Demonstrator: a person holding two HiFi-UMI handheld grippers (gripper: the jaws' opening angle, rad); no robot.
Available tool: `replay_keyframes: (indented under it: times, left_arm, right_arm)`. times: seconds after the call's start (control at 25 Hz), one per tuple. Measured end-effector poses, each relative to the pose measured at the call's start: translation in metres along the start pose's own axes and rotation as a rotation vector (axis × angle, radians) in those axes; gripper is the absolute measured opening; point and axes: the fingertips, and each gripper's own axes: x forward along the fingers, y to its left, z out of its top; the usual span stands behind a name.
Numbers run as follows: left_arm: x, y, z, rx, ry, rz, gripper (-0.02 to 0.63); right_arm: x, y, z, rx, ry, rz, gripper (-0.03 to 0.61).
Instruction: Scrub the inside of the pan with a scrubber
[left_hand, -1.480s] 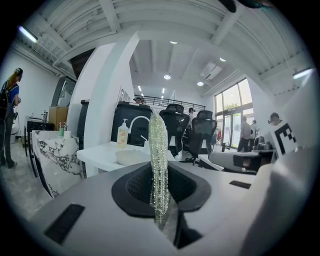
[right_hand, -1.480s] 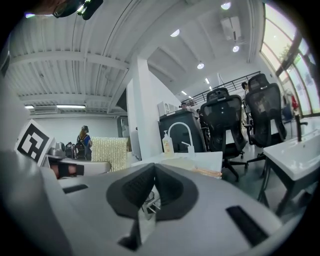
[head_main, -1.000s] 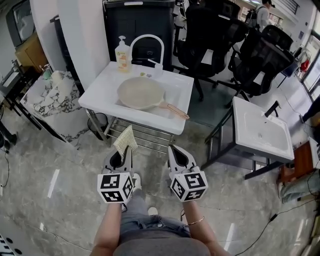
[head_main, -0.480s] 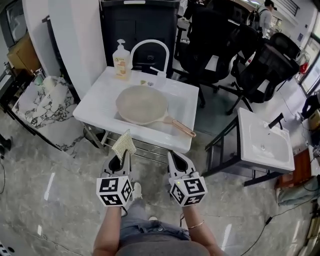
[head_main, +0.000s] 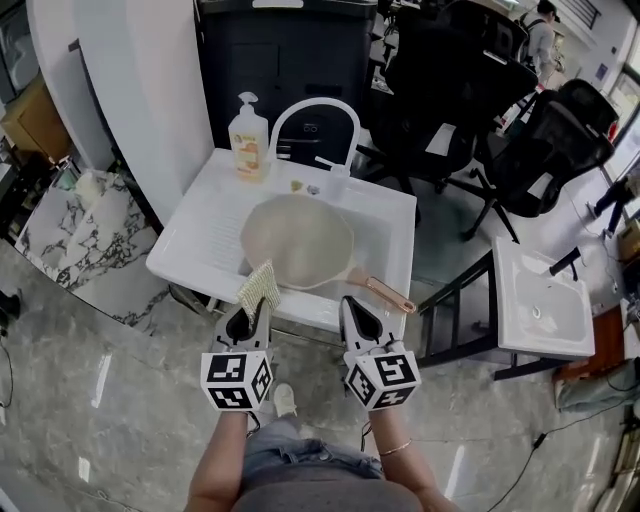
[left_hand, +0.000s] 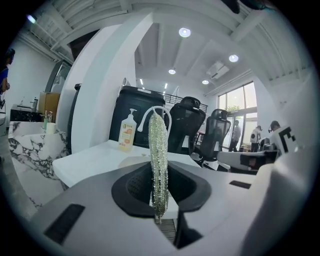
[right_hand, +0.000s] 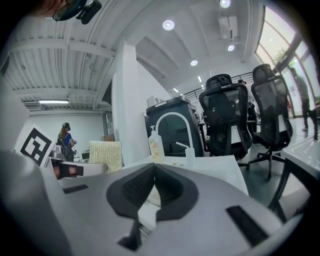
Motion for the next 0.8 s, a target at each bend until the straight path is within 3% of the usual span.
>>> replay_keyframes:
  times: [0.36,0.8]
  left_arm:
    - [0.056,0.038,0.011,-0.007,0.031,-0.055,0.066]
    - [0.084,0.057,0.008,-0.036,0.066,-0.084,0.066]
  right_arm:
    - [0.063,-0.014,0.007,-0.008,0.015,-0.08,0.011]
    - [0.085,-0.031,0.005,-0.011,0.053,-0.155,0.011]
